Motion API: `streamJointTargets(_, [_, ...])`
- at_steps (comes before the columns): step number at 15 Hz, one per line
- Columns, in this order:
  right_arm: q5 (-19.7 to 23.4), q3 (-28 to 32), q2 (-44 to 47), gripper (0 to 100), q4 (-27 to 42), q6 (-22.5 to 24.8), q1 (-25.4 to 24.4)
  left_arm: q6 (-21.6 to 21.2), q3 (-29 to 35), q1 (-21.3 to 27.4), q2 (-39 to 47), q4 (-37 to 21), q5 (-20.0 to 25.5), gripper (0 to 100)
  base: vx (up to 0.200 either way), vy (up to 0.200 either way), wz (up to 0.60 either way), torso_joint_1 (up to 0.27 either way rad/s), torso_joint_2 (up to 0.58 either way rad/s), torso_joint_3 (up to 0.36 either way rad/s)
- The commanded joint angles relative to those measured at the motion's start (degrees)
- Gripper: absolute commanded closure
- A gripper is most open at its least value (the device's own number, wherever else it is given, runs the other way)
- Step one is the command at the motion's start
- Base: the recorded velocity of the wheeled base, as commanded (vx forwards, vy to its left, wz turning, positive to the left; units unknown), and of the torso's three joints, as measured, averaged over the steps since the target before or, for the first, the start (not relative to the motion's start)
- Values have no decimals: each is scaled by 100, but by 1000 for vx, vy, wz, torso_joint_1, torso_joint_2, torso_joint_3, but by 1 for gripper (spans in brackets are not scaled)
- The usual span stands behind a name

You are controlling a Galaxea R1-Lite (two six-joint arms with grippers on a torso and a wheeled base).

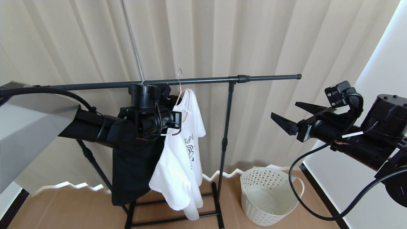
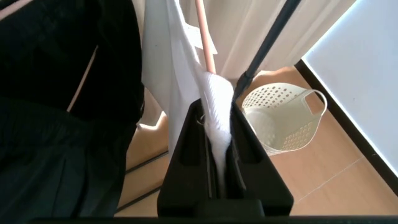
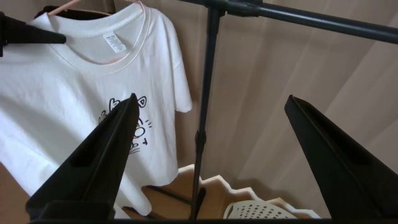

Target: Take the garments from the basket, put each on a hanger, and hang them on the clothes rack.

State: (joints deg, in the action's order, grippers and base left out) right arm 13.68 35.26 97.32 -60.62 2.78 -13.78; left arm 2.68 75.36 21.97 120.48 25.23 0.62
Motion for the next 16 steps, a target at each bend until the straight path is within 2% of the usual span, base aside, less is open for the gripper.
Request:
streamJointTargets(1, [3, -1, -2, 0, -2, 3, -2, 13, 58, -61, 239, 87, -1, 100, 0, 0, 0, 0, 0, 0])
streamJointTargets(5, [3, -19, 24, 0, -20, 21, -2, 321, 330, -87, 424, 104, 8, 100, 0, 0, 0, 0, 0, 0])
streamJointTargets(14, [3, -10, 33, 0, -28, 21, -2, 321, 339, -140, 512, 104, 8, 100, 0, 0, 0, 0, 0, 0])
streamJointTargets(15, [3, -19, 33, 0, -28, 21, -2, 321, 339, -140, 512, 104, 8, 0, 0, 0, 0, 0, 0, 0])
streamJointTargets(16, [3, -10, 33, 0, -28, 21, -2, 321, 339, -158, 503, 104, 8, 0, 0, 0, 0, 0, 0, 0])
